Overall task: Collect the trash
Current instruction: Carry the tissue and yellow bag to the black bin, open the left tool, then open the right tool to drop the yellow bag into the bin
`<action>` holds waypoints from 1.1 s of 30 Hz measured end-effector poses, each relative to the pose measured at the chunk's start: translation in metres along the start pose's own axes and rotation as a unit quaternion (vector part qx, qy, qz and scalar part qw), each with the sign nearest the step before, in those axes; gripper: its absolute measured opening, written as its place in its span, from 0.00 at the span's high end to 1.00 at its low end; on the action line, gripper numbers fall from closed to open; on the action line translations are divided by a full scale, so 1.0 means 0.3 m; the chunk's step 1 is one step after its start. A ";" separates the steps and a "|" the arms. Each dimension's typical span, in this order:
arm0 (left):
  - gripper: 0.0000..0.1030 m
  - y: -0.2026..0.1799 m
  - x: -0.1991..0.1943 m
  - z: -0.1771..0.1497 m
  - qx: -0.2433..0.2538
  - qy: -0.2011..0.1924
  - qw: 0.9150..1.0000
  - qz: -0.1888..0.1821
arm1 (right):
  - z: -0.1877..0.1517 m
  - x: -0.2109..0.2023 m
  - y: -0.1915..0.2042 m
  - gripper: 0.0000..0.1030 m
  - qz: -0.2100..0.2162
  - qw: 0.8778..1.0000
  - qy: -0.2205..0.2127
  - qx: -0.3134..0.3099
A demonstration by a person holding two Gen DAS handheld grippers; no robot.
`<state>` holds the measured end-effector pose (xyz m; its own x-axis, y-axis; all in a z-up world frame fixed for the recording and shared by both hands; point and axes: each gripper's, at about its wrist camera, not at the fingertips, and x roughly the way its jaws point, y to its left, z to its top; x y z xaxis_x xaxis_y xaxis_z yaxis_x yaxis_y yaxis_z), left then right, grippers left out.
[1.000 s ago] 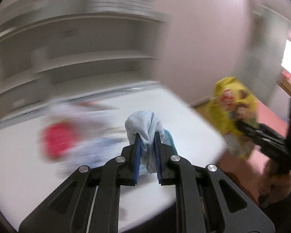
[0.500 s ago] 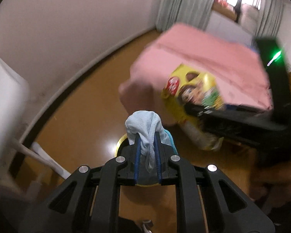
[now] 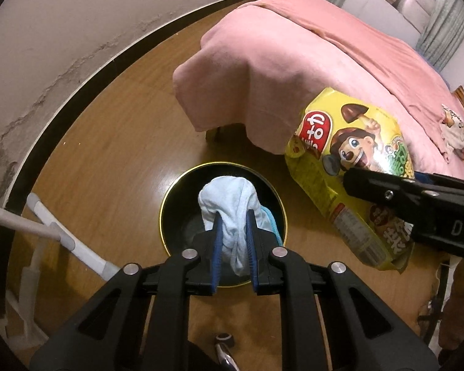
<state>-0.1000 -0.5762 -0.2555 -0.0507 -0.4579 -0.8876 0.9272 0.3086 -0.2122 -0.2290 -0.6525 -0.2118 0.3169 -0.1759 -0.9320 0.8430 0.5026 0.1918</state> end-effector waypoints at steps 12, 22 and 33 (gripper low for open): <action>0.50 -0.008 -0.091 0.005 0.018 -0.025 1.000 -0.002 | 0.008 0.030 -0.013 0.48 0.018 1.000 0.012 0.016; 0.46 0.014 -0.237 -0.031 0.014 -0.044 0.999 0.003 | 0.023 0.049 0.000 0.38 0.038 0.999 0.012 0.012; 0.22 -0.018 -0.548 -0.102 0.014 -0.102 0.995 0.017 | 0.035 -0.015 0.048 0.23 0.038 0.999 -0.016 0.001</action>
<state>-0.1081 -0.4772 -0.1211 0.0552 -0.6083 -0.7918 0.9374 0.3045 -0.1687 -0.2137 -0.6535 -0.2016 0.3942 -0.1650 -0.9041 0.8166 0.5143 0.2622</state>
